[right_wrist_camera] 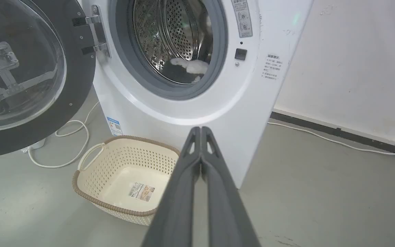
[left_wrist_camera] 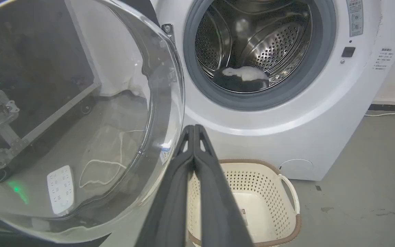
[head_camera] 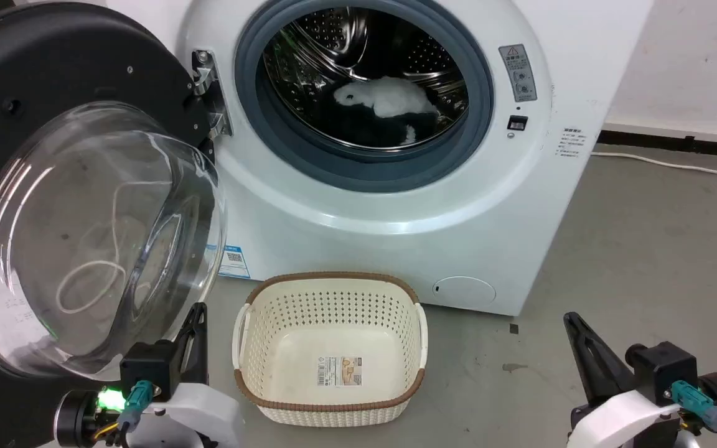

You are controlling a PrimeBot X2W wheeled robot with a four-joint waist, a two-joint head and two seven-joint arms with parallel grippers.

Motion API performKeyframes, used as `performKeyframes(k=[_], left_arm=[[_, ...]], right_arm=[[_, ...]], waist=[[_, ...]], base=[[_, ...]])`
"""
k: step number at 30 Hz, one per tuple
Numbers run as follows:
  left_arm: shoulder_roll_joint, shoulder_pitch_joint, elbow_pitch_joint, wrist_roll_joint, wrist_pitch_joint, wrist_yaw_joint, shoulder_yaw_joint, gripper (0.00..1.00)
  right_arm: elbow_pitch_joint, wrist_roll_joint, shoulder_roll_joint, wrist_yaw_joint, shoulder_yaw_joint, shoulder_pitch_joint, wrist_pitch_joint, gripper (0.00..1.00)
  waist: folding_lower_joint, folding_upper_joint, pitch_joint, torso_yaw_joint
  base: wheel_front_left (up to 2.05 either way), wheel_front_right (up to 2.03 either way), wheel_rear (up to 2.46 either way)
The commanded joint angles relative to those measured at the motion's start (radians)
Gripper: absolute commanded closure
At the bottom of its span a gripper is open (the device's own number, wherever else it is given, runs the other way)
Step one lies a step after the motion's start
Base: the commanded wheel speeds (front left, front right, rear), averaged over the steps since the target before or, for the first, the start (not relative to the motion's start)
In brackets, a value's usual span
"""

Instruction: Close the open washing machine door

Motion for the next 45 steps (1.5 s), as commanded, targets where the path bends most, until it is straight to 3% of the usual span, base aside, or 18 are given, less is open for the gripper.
performKeyframes(k=[1,45], left_arm=[[0.0,0.013,-0.004,0.002,0.0,-0.004,0.001,1.0],[0.0,0.013,-0.004,0.002,0.0,-0.004,0.001,1.0]], right_arm=[[-0.005,-0.006,0.0,0.001,-0.001,-0.014,0.0,1.0],[-0.005,-0.006,0.0,0.001,-0.001,-0.014,0.0,1.0]], waist=[[0.0,-0.0001,0.0,0.0],[0.0,-0.0001,0.0,0.0]], base=[[0.0,0.0,0.0],[0.0,0.0,0.0]])
